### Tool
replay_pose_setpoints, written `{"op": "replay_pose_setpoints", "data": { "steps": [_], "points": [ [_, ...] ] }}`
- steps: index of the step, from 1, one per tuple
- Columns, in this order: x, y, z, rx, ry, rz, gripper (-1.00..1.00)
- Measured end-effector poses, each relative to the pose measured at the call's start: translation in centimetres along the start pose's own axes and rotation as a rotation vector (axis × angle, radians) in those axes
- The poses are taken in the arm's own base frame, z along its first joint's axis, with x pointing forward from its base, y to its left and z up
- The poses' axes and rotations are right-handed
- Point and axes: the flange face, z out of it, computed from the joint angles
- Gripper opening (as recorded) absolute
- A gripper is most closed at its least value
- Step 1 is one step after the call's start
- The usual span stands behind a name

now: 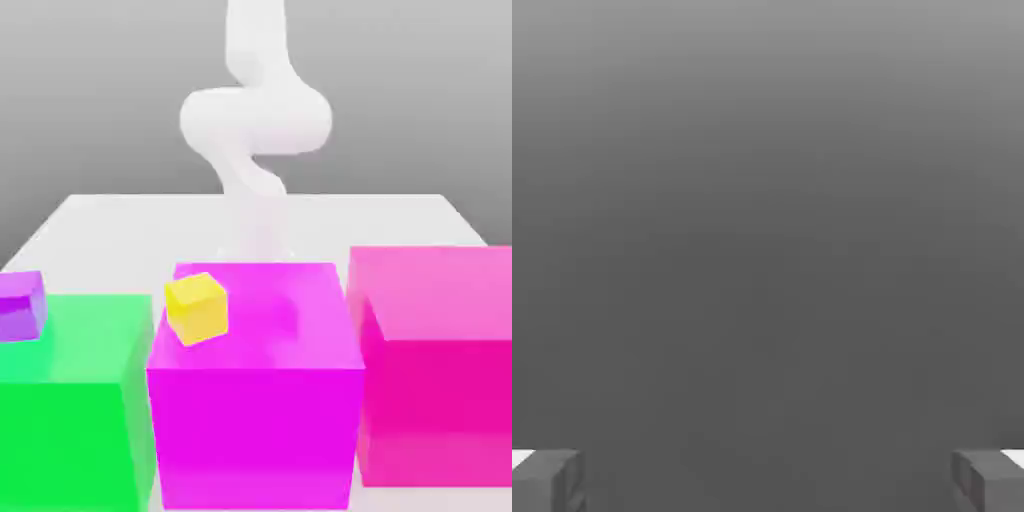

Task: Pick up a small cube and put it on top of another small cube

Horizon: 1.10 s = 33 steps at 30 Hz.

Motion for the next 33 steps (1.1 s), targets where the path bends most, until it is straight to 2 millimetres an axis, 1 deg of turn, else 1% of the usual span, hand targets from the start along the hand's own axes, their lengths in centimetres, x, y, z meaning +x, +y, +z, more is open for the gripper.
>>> {"op": "replay_pose_setpoints", "data": {
  "steps": [3,6,9,11,13,15,18,21,23,24,25,28,29,33],
  "points": [
    [3.5,5.6,5.6,-0.043,-0.066,0.144,0.00],
    [6.0,12.5,10.8,-0.095,-0.114,0.303,0.00],
    [7.2,20.2,15.0,-0.153,-0.144,0.469,0.00],
    [7.3,25.6,17.2,-0.195,-0.153,0.582,0.00],
    [6.9,31.1,18.8,-0.242,-0.153,0.695,0.00],
    [5.7,36.5,20.0,-0.300,-0.145,0.808,0.00],
    [2.1,42.9,22.1,-0.449,-0.125,0.962,0.00],
    [-2.2,48.1,23.3,-0.608,-0.096,1.094,0.00],
    [-5.0,50.8,23.6,-0.705,-0.073,1.166,0.00],
    [-6.2,51.8,23.6,-0.745,-0.061,1.195,0.00],
    [-7.2,51.8,24.2,-0.776,-0.060,1.197,0.00],
    [-8.0,47.9,26.7,-0.793,-0.078,1.106,0.00],
    [-8.1,47.5,27.2,-0.793,-0.077,1.095,0.00],
    [-8.4,48.5,28.5,-0.793,-0.064,1.093,0.00]
  ]
}}
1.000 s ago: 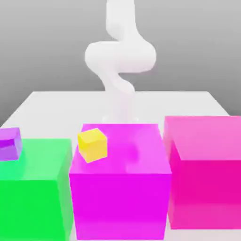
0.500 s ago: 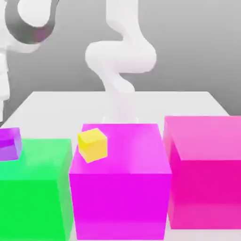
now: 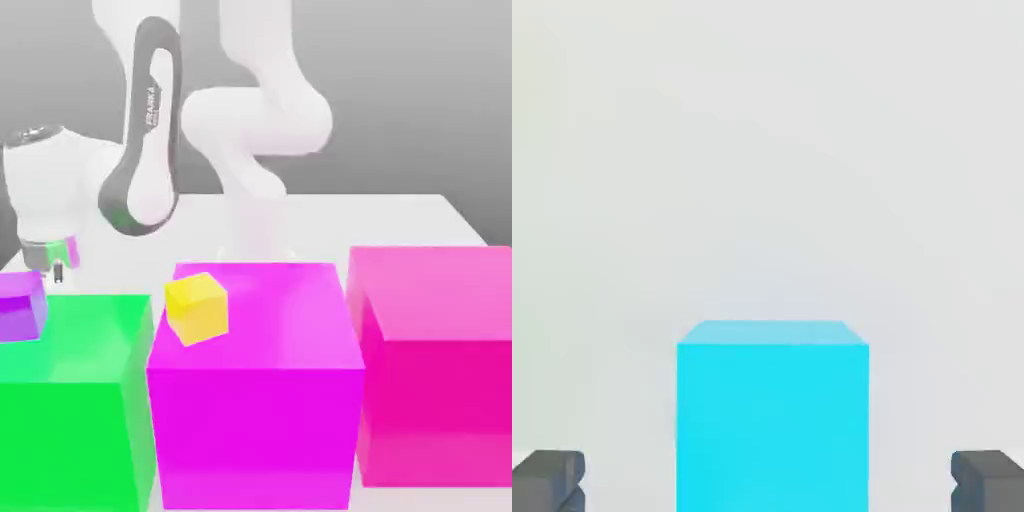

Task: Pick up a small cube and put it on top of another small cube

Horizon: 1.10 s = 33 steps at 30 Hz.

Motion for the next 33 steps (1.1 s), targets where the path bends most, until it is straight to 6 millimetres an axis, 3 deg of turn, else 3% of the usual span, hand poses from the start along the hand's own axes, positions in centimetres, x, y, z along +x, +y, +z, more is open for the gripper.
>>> {"op": "replay_pose_setpoints", "data": {
  "steps": [7,8,15,26,28,33],
  "points": [
    [-0.1,0.3,4.2,-0.004,-0.003,0.003,0.00],
    [-0.2,0.4,4.6,-0.005,-0.005,0.004,-1.00],
    [-0.2,0.3,4.7,-0.005,-0.005,0.004,-1.00],
    [0.0,0.3,-1.2,-0.003,-0.005,0.007,-1.00],
    [1.7,0.0,-2.4,0.004,-0.011,0.029,-1.00],
    [6.1,-3.9,-7.3,0.040,-0.047,-0.054,-1.00]
  ]
}}
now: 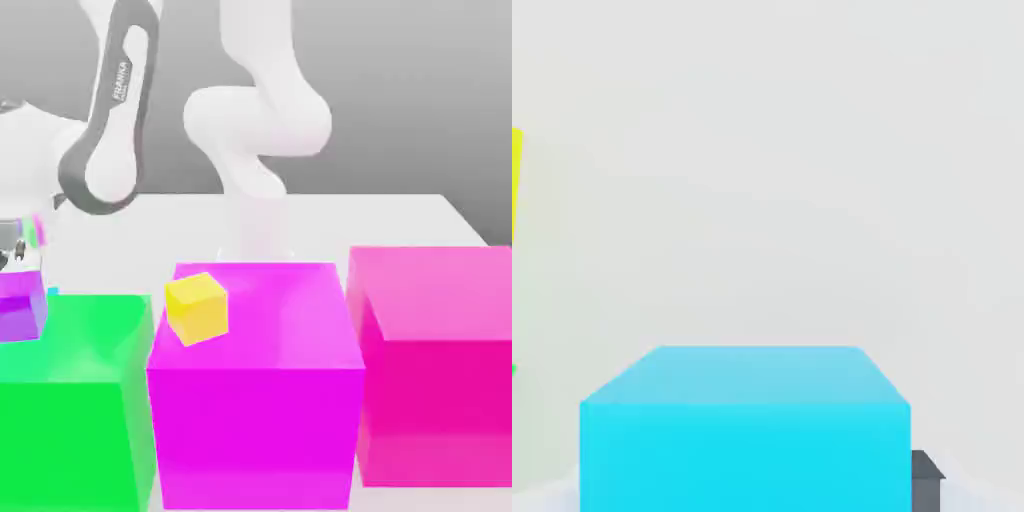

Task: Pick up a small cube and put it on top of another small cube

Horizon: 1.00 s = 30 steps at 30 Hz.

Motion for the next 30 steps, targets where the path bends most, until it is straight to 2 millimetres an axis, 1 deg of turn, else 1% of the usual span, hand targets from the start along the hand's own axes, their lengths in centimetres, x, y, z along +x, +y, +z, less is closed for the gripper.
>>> {"op": "replay_pose_setpoints", "data": {
  "steps": [1,2,3,4,8,9,10,12,14,15,16,17,19,20,25,26,27,28,30],
  "points": [
    [0.4,-0.9,-1.2,0.005,-0.008,-0.035,-1.00],
    [-0.2,-2.2,-2.3,0.008,-0.018,-0.096,-1.00],
    [-1.5,-3.8,-3.5,0.010,-0.027,-0.172,-1.00],
    [-2.3,-5.1,-4.7,0.012,-0.035,-0.234,-1.00],
    [-4.4,-8.7,-10.3,0.021,-0.060,-0.450,-1.00],
    [-5.5,-9.6,-11.7,0.019,-0.062,-0.513,-1.00],
    [-7.1,-10.4,-13.1,0.010,-0.060,-0.585,-1.00],
    [-11.1,-11.8,-15.9,-0.016,-0.047,-0.736,-1.00],
    [-15.5,-12.6,-18.7,-0.046,-0.024,-0.889,-1.00],
    [-15.8,-12.8,-19.6,-0.053,-0.008,-0.901,-1.00],
    [-15.8,-12.9,-19.3,-0.056,0.000,-0.904,-1.00],
    [-15.8,-12.9,-18.3,-0.057,0.004,-0.905,-1.00],
    [-15.7,-12.8,-15.5,-0.058,0.007,-0.906,-1.00],
    [-15.6,-12.7,-14.5,-0.058,0.008,-0.906,1.00],
    [-15.6,-12.7,-14.5,-0.058,0.008,-0.906,1.00],
    [-15.6,-12.7,-14.0,-0.060,0.011,-0.906,1.00],
    [-15.6,-12.7,-14.5,-0.061,0.012,-0.906,1.00],
    [-15.7,-12.8,-15.6,-0.061,0.013,-0.907,1.00],
    [-15.8,-13.0,-18.6,-0.061,0.014,-0.907,1.00]
  ]
}}
